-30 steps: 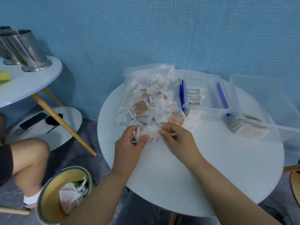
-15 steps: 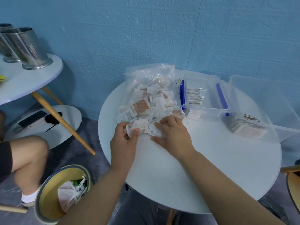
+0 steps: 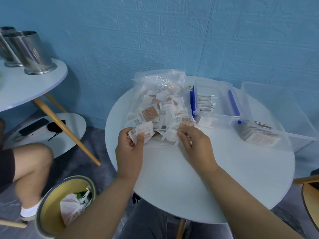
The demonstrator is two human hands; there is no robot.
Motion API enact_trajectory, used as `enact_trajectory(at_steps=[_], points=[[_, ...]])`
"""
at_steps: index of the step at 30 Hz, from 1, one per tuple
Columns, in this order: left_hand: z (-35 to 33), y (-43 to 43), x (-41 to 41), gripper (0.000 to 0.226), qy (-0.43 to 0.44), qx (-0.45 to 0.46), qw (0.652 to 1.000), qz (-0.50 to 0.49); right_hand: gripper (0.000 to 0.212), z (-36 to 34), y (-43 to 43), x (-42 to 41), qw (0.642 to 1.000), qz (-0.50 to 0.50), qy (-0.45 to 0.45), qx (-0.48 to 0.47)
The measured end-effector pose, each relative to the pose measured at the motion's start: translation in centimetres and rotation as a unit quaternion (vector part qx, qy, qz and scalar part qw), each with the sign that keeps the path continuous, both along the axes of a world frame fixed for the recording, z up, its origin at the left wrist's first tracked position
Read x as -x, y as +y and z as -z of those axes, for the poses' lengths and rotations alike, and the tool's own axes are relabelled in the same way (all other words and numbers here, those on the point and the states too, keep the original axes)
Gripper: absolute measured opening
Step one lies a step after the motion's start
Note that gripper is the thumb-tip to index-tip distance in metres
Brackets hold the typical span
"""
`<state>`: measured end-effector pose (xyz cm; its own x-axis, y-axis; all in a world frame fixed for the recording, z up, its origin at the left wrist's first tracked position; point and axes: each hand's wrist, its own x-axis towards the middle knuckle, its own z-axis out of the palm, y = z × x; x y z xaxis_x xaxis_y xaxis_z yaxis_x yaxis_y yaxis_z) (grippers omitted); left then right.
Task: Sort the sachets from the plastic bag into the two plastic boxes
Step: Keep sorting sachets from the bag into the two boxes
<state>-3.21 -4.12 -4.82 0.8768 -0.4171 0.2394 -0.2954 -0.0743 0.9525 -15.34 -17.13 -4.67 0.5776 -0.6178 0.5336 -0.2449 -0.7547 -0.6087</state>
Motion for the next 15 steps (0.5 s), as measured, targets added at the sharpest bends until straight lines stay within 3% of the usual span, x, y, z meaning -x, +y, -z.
enact_trajectory(at_steps=[3, 9, 15], points=[[-0.1, -0.3, 0.2, 0.019, -0.013, -0.010, 1.000, 0.015, 0.012, -1.0, -0.2, 0.6, 0.987, 0.019, -0.032, -0.155], [-0.9, -2.8, 2.1, 0.017, 0.004, -0.002, 0.996, 0.085, 0.016, -2.0, -0.4, 3.0, 0.927, 0.015, -0.115, -0.356], [-0.3, -7.0, 6.9, 0.021, 0.065, -0.029, 0.965, 0.253, 0.015, -1.8, -1.1, 6.4, 0.914, 0.062, -0.152, -0.371]])
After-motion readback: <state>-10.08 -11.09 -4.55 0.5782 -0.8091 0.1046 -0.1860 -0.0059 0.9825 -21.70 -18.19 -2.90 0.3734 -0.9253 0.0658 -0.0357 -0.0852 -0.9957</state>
